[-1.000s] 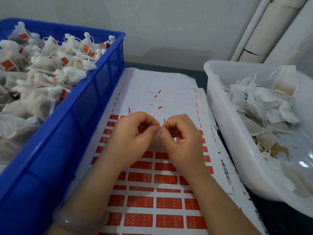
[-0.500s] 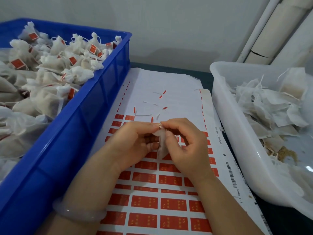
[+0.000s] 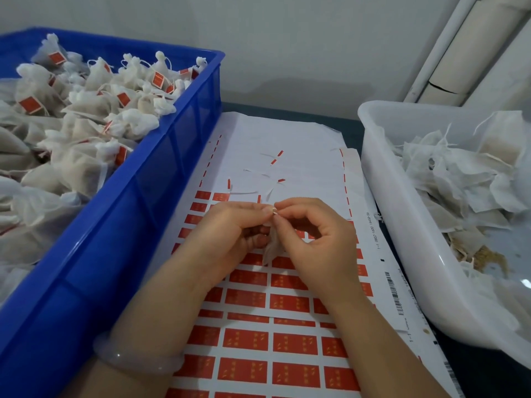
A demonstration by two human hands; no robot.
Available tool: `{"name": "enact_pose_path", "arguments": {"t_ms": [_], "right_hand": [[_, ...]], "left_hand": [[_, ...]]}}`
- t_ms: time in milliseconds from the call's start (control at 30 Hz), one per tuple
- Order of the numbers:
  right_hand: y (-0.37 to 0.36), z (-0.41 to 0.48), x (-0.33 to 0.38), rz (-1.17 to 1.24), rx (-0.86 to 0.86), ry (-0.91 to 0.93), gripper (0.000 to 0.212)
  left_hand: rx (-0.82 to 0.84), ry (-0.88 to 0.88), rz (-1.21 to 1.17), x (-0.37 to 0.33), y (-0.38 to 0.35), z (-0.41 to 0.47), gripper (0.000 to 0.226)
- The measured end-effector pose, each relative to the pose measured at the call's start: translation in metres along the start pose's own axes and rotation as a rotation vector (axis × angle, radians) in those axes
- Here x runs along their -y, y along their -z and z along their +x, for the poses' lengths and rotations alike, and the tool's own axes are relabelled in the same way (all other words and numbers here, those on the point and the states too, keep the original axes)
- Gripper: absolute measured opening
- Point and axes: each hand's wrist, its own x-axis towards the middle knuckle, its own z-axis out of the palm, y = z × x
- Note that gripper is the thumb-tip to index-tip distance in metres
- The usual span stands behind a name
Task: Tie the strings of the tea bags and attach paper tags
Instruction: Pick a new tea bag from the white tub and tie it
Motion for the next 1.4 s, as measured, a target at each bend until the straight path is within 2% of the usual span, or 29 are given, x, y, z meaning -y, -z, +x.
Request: {"name": "enact_pose_path", "arguments": {"t_ms": [133, 200, 300, 433, 533, 733, 833, 967, 1033, 1167, 1300, 1400], "right_hand": [[0.002, 0.000, 0.004, 0.063, 0.034, -0.078, 0.008], [0.005, 0.001, 0.005, 0.165, 0.041, -0.135, 0.007], [0.010, 0.002, 0.005, 0.300, 0.034, -0.216, 0.017], [0.003, 0.001, 0.006, 0.082, 0.091, -0.123, 0.018], [0.001, 0.000, 0.004, 0.041, 0.053, -0.062, 0.008], [0.006, 0.001, 0.007, 0.167, 0.000, -0.191, 0.007], [0.007, 0.002, 0.007, 0.264, 0.003, -0.274, 0.013], [0.010, 0.006, 0.006, 0.383, -0.110, -0.370, 0.025], [0.011, 0.007, 0.005, 0.335, -0.075, -0.347, 0.026], [0.005, 0.003, 0.007, 0.193, 0.104, -0.237, 0.028], [0.004, 0.003, 0.004, 0.115, 0.072, -0.140, 0.013], [0.006, 0.004, 0.003, 0.139, 0.077, -0.133, 0.016]], "left_hand": [[0.031, -0.006, 0.087, 0.001, -0.004, -0.001, 0.019], [0.004, 0.007, 0.042, -0.001, -0.004, -0.002, 0.017], [-0.060, 0.028, -0.043, -0.002, -0.001, -0.001, 0.014], [-0.037, -0.002, -0.036, -0.001, 0.001, 0.000, 0.017], [-0.003, -0.023, -0.043, -0.002, -0.001, -0.001, 0.023], [-0.073, -0.019, -0.032, -0.002, -0.004, 0.000, 0.016], [-0.129, -0.012, 0.008, 0.000, -0.006, 0.001, 0.012], [-0.196, 0.018, -0.021, -0.001, -0.006, 0.002, 0.006], [-0.191, 0.019, -0.045, -0.002, -0.006, 0.001, 0.006], [-0.154, -0.023, -0.043, -0.002, -0.005, 0.002, 0.012], [-0.077, -0.035, -0.110, -0.003, -0.004, 0.000, 0.009], [-0.020, -0.033, -0.170, -0.004, -0.003, -0.001, 0.007]]}}
